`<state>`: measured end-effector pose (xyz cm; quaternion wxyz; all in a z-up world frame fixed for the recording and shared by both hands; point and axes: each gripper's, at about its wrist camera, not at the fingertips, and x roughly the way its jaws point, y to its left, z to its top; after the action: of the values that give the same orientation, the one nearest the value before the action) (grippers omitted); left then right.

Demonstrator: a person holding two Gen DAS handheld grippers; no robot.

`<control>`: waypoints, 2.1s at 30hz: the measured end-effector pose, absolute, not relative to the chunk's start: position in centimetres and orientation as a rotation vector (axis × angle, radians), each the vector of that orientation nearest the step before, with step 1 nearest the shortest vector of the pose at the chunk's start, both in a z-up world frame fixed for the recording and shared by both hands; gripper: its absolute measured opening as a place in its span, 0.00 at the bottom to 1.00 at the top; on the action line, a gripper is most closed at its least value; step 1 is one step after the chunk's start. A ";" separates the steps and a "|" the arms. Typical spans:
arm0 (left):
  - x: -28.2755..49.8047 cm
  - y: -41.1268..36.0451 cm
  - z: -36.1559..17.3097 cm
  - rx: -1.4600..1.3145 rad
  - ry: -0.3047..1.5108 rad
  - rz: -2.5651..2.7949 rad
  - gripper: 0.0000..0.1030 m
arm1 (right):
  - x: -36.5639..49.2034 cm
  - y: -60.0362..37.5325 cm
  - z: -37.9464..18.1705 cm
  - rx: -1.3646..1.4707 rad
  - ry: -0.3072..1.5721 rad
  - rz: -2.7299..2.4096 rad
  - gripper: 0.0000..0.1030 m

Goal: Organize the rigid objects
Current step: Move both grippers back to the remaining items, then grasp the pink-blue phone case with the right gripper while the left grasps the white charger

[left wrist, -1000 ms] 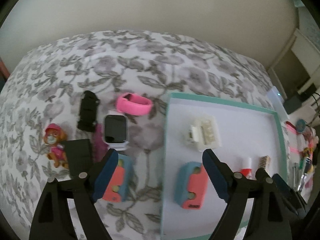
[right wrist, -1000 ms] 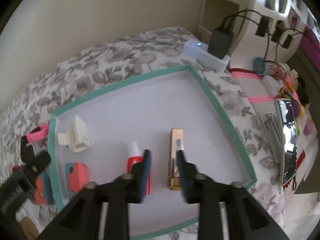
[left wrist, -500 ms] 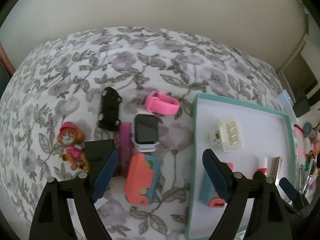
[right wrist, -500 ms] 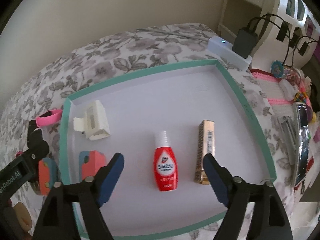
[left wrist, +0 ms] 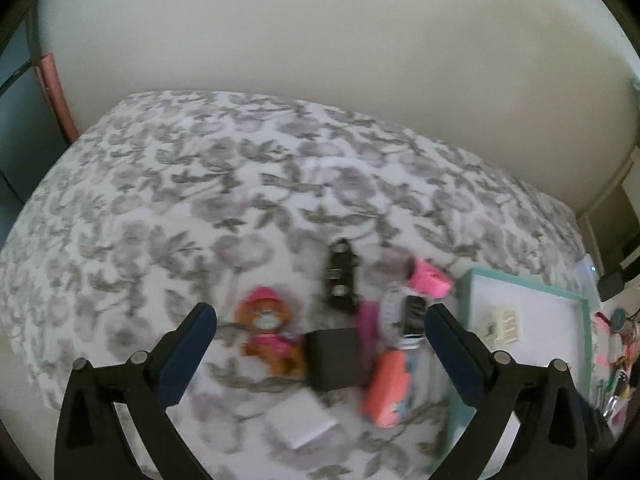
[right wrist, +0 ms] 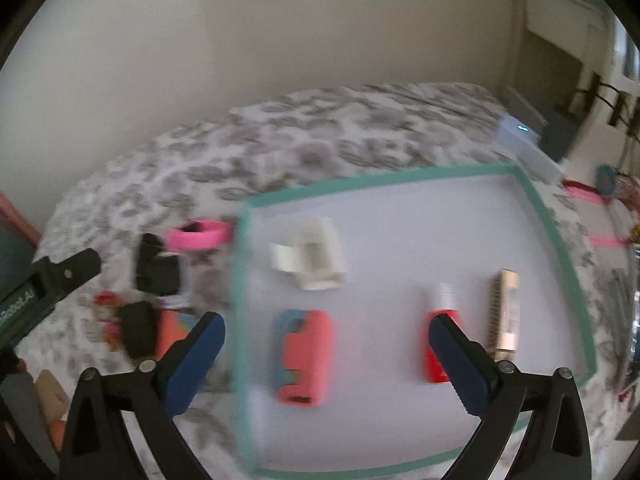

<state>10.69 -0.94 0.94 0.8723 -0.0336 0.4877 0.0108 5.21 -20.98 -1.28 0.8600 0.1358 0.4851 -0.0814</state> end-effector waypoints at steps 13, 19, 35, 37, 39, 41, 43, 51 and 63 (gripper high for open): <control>10.1 5.4 -3.0 -0.143 1.183 0.101 1.00 | 7.5 -12.1 -2.5 0.197 1.089 0.068 0.93; 10.5 5.1 -4.7 -0.183 1.232 0.093 1.00 | 7.9 -11.3 -5.2 0.207 1.185 0.102 0.79; 10.9 3.7 -5.9 -0.166 1.282 0.053 1.00 | 9.1 -11.3 -8.0 0.197 1.220 0.049 0.55; 11.0 3.6 -6.1 -0.165 1.285 0.050 1.00 | 9.3 -11.1 -8.1 0.185 1.214 0.049 0.55; 11.0 3.5 -6.2 -0.165 1.290 0.046 1.00 | 9.4 -10.9 -8.2 0.178 1.212 0.049 0.55; 11.0 3.4 -6.3 -0.163 1.293 0.041 1.00 | 9.4 -10.9 -8.1 0.175 1.211 0.050 0.54; 11.0 3.2 -6.3 -0.162 1.297 0.035 1.00 | 9.3 -11.1 -8.1 0.192 1.213 0.050 0.48; 10.9 2.3 -6.9 -0.173 1.321 -0.001 1.00 | 9.0 -11.1 -8.1 0.203 1.235 0.050 0.48; 10.6 -0.2 -8.8 -0.090 1.373 -0.020 1.00 | 7.4 -11.6 -7.7 0.181 1.272 0.082 0.48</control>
<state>10.61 -0.23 -8.77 0.7724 -0.0415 0.6338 -0.0093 7.44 -11.57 -7.72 0.7997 0.0843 0.5932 0.0384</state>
